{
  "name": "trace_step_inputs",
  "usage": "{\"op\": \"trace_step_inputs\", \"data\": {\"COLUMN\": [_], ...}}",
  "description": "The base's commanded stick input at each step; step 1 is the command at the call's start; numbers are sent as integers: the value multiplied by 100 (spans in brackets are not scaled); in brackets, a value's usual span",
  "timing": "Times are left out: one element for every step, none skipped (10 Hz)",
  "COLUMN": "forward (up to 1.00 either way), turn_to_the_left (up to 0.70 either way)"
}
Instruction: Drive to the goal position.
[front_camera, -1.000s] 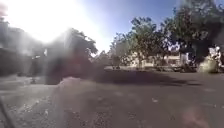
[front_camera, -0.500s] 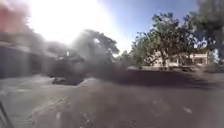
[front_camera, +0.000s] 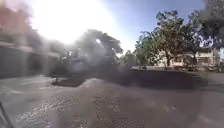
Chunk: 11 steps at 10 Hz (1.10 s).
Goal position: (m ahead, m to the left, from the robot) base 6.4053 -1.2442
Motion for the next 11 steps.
{"op": "trace_step_inputs", "data": {"forward": [50, 50, 50, 50, 50, 50, 50, 50, 50, 50, 50], "turn_to_the_left": [0, 0, -50, -50, 0, 0, 0, 0, 0, 0, 0]}}
